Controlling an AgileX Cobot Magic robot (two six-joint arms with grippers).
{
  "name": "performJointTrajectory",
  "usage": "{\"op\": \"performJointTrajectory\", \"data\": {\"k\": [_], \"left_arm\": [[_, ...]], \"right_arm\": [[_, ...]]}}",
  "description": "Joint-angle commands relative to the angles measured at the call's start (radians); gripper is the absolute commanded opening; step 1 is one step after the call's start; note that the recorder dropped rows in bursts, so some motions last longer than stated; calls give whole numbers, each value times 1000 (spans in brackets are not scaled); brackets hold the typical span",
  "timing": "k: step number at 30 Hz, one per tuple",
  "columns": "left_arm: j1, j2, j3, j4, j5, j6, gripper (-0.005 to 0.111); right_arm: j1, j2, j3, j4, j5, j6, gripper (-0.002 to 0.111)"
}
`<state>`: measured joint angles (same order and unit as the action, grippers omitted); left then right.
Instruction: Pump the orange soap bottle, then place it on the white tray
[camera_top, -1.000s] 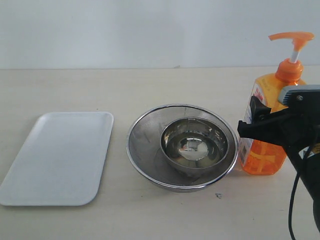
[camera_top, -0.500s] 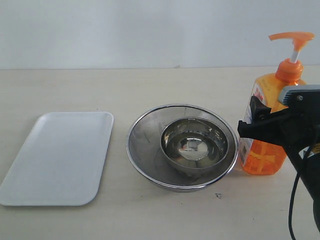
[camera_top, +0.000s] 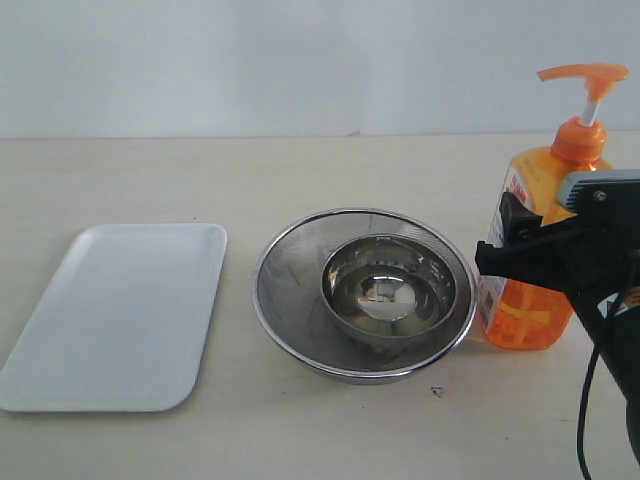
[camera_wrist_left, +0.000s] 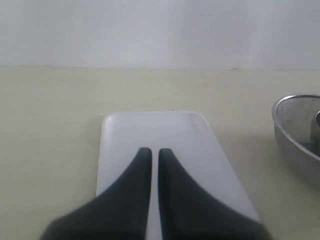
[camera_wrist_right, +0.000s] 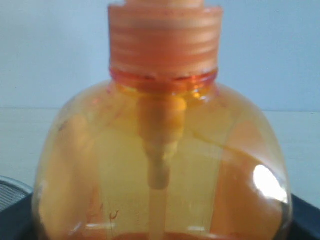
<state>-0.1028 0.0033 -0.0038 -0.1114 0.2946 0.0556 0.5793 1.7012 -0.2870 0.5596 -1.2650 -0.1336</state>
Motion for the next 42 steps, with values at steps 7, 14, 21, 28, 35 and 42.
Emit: {"op": "performJointTrajectory", "data": {"k": [7,14,21,28,35,42], "left_arm": [[3,-3,4,-62,51,73,5],[3,-3,4,-62,51,73,5],[63,-3,4,-66,51,66,5],[48,-3,4,-64,47,63,5],[48,-3,4,-64,47,65,5],[48,-3,4,-64,47,65,5]], "right_arm": [[-1,7,6,-12,44,-2,0],[-1,7,6,-12,44,-2,0],[-1,7,6,-12,44,-2,0],[-1,7,6,-12,44,-2,0],[-1,7,6,-12,44,-2,0],[-1,7,6,-12,44,-2,0]]}}
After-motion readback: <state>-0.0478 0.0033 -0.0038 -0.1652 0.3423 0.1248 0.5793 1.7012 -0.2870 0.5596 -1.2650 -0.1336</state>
